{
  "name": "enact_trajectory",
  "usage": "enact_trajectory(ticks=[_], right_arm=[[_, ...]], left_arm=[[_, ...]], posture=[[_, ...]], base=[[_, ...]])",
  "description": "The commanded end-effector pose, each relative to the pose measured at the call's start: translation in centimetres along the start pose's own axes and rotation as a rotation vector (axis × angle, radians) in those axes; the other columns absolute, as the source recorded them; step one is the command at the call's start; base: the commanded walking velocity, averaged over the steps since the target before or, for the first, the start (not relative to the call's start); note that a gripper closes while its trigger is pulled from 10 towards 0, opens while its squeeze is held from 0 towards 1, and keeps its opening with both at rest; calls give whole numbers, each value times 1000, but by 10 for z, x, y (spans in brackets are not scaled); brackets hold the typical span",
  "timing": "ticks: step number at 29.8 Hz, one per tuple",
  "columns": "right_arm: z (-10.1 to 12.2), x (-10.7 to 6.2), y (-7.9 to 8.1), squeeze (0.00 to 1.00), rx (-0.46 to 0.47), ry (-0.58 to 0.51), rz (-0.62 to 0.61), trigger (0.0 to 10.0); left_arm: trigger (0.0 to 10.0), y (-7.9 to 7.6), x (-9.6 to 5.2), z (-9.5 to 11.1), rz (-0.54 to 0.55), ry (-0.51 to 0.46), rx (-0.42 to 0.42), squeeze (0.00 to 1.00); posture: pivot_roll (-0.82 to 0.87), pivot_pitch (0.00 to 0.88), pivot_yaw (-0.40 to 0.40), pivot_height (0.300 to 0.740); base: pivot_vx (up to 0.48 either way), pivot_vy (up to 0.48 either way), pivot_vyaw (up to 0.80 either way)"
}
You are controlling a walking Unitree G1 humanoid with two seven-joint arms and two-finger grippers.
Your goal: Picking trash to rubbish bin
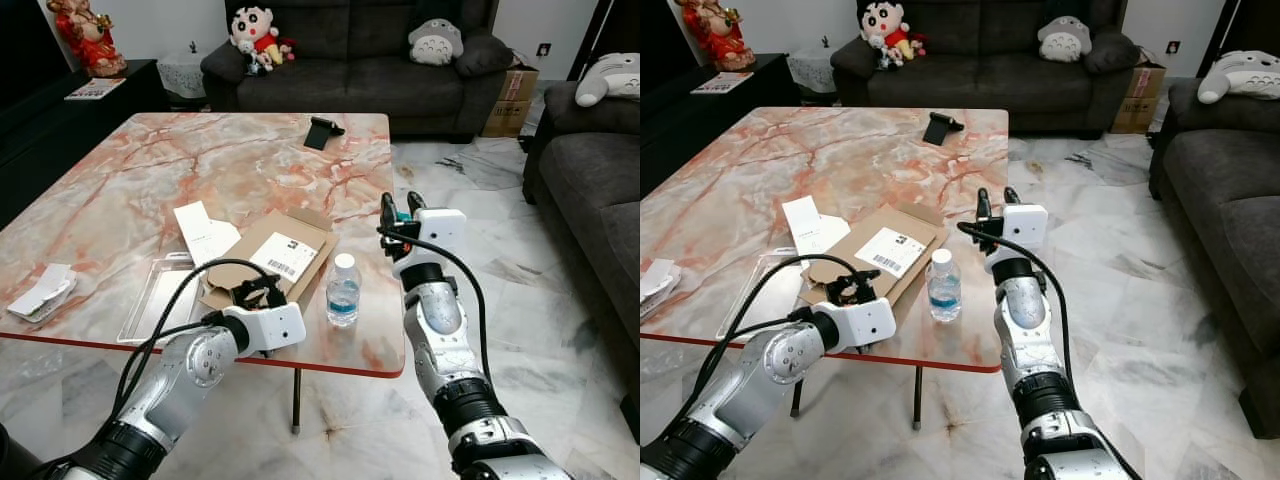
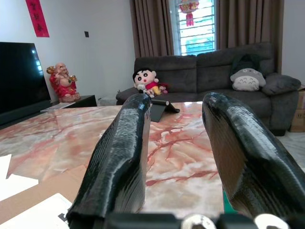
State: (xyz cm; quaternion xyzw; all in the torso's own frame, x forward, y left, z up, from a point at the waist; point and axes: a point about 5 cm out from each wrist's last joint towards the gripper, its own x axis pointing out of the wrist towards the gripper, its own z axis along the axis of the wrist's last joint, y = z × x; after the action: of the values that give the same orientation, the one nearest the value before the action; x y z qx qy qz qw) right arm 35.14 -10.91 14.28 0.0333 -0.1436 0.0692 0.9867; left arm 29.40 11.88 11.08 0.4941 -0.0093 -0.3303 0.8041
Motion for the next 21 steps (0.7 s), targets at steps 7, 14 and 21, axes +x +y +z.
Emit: enact_trajectory(ticks=[7, 14, 21], right_arm=[[2, 2, 2, 0, 9, 1, 5, 10000], [1, 2, 1, 0, 10, 1, 3, 10000], [2, 3, 1, 0, 10, 1, 2, 10000]], left_arm=[[10000, -3, 2, 0, -34, 5, 22, 0], [10000, 6, 4, -5, 20, 46, 55, 0], [10000, 10, 6, -7, 60, 67, 62, 0]], posture=[[207, 0, 61, 740], [207, 0, 61, 740], [209, 0, 61, 740]], base=[[0, 0, 0], [0, 0, 0], [0, 0, 0]])
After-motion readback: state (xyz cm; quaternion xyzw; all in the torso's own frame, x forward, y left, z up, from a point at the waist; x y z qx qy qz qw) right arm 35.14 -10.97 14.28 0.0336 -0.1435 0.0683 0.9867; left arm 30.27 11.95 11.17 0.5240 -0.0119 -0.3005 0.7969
